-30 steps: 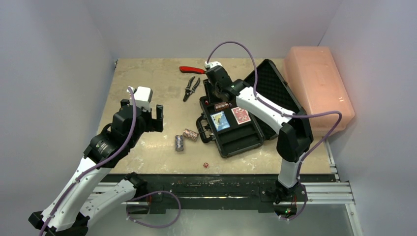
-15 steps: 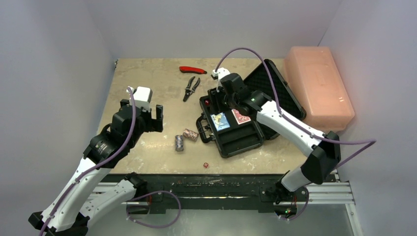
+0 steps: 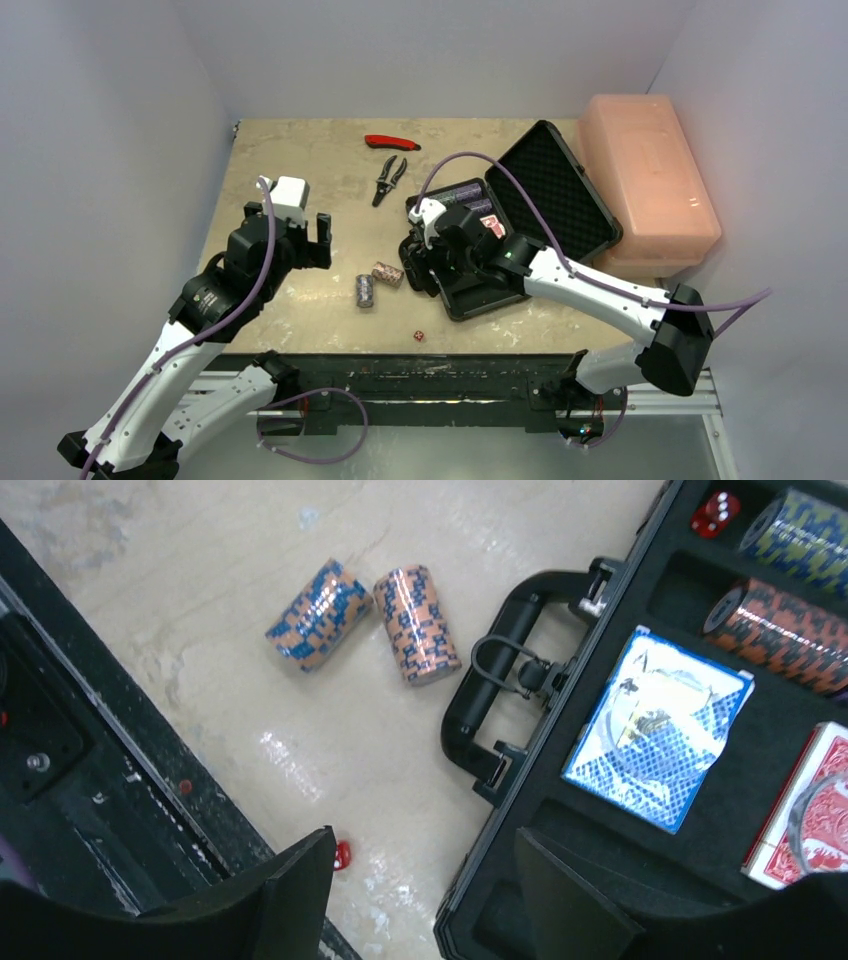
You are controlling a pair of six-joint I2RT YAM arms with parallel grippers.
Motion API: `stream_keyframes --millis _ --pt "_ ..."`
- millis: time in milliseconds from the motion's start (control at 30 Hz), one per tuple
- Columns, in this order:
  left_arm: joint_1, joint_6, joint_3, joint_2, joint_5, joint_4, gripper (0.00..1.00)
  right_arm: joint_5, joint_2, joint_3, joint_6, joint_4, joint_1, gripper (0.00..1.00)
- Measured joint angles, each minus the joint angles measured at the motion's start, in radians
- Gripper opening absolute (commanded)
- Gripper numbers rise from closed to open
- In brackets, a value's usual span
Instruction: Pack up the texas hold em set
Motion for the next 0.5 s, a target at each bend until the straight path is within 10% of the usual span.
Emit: stream_keyframes --millis 500 --pt "0.0 0.0 0.0 0.009 0.0 0.0 0.86 -0.015 0.002 -0.063 0.011 0.032 0.094 0.9"
